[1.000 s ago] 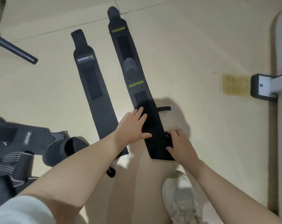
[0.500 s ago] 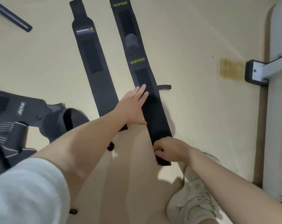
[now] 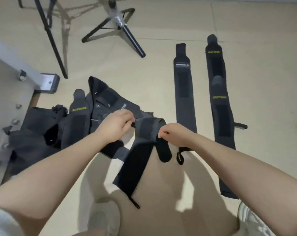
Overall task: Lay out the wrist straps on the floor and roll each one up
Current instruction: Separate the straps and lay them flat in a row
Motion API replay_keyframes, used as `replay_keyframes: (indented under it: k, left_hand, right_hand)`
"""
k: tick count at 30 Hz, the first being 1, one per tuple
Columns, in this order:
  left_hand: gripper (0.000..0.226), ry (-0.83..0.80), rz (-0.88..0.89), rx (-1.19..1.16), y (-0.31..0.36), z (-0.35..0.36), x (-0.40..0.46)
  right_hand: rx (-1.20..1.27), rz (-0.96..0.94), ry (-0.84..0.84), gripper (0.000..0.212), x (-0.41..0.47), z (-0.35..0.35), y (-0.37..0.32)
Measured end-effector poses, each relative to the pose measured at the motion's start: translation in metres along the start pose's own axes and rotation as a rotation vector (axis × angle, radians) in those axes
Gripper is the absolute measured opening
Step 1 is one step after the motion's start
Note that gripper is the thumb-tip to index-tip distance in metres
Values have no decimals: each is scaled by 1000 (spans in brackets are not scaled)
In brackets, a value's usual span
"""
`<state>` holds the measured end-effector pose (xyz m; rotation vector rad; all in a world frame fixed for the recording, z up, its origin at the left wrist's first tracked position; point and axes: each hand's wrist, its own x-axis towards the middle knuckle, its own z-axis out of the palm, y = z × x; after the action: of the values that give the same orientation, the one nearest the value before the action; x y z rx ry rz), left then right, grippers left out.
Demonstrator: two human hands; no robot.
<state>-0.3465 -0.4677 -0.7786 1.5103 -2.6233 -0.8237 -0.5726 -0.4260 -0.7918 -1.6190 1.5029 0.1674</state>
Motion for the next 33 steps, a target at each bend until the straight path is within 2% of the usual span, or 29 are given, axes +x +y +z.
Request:
replay_keyframes:
  k: [2,4,5,8,10,14,16,19,21,24,26,28,29,31,33]
  left_hand:
    - [37,40,-136,-20,-31,-5,-28]
    - [56,20,-226,-47,-57,-3,-46]
    - [62,3,-246,-42,-67,-3,-51]
    - [62,-68,-276,-53,-87,5,-55]
    - [61,-131,-272,27,-95,18,-56]
    - [63,-346,-258,198,-109,41,-50]
    - [66,-418,-292,260,-111,49,-43]
    - [67,-444,-330,348,-107,59,-36]
    - [65,-440,-340,385,-105,61,-32]
    - [60,-457,-334,405,-104,59,-29]
    - [55,-487,-317,422,-105,52,-29]
    - [50,-503,-303,420,-110,45,-31]
    - [48,-515,-290,403,-112,40,-32]
    - [40,-476,-252,284,-115,31,-34]
    - [47,-279,-250,-41,-112,22,-33]
  right_hand:
    - [-95,-39,-45,23,19,13,-27]
    - [-77,-62,-75,25,39,23,-46]
    - [-60,-51,-39,22,47,26,-54]
    - [-267,107,147,40,62,42,-67]
    - [-435,160,219,43,65,55,-74]
    - [-412,238,133,36,77,82,-78]
    - [-301,353,236,42,79,88,-76]
    - [51,473,614,70,78,84,-74]
    - [279,562,772,79,79,71,-73]
    - [594,793,759,82,83,48,-70]
    - [899,909,696,60,79,41,-69]
    - [1116,836,613,20,68,37,-78]
    - [1187,757,586,10,62,35,-83]
    - [1344,539,554,26,51,28,-93]
    - [1455,336,502,41,39,16,-106]
